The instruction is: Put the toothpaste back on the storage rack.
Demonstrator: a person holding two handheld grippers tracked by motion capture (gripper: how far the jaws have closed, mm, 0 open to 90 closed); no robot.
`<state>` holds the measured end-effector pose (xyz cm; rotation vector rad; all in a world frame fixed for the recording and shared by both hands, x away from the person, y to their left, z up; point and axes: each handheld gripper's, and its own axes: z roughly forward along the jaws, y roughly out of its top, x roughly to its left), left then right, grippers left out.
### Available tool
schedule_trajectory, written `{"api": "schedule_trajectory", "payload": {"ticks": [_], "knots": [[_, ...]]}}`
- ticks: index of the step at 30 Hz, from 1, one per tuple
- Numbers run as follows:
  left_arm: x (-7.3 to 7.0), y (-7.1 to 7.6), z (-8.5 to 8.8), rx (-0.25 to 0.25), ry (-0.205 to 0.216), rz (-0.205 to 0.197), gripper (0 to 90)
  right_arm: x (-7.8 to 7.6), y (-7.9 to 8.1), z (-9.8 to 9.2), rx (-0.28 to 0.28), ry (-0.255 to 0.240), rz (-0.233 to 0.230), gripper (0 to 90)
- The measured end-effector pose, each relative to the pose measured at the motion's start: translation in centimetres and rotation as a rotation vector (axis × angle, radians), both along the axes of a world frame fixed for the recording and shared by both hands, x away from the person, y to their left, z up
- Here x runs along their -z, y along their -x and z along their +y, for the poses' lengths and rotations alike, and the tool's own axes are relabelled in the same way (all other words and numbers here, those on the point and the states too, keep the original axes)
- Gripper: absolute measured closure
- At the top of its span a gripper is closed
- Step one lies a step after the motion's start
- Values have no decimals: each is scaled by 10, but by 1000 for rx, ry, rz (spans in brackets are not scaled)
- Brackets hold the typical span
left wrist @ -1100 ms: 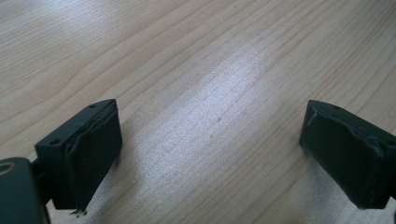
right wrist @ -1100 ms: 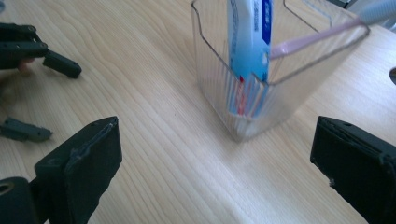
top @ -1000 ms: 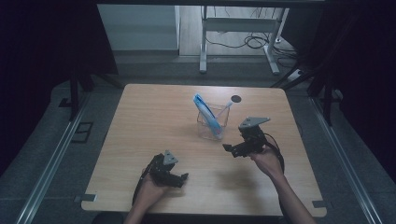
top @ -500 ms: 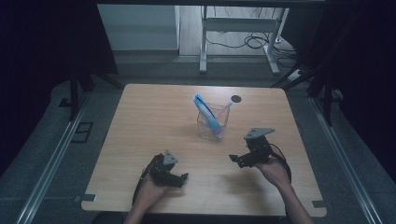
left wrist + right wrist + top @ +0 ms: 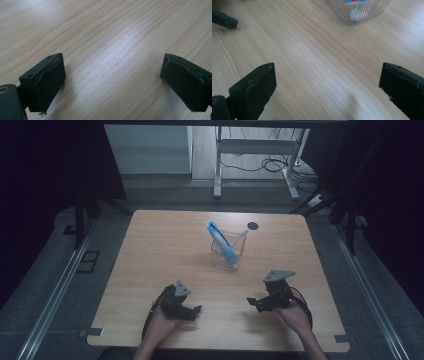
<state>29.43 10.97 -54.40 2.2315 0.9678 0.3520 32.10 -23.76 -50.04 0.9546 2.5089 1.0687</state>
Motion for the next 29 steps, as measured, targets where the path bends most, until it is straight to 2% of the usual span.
{"api": "schedule_trajectory", "payload": {"ticks": [18,23,25,27,29], "knots": [[0,1,0,-5,2,3,62,38,18,-9,22,-16,57,10],[0,1,0,-5,2,3,61,42,21,-11,31,-24,29,9],[0,1,0,-5,2,2,62,43,23,-10,33,-8,17,10],[0,1,0,-5,2,2,61,43,24,-7,28,31,-6,0],[0,1,0,-5,2,3,61,43,24,-7,25,32,-2,0]]}}
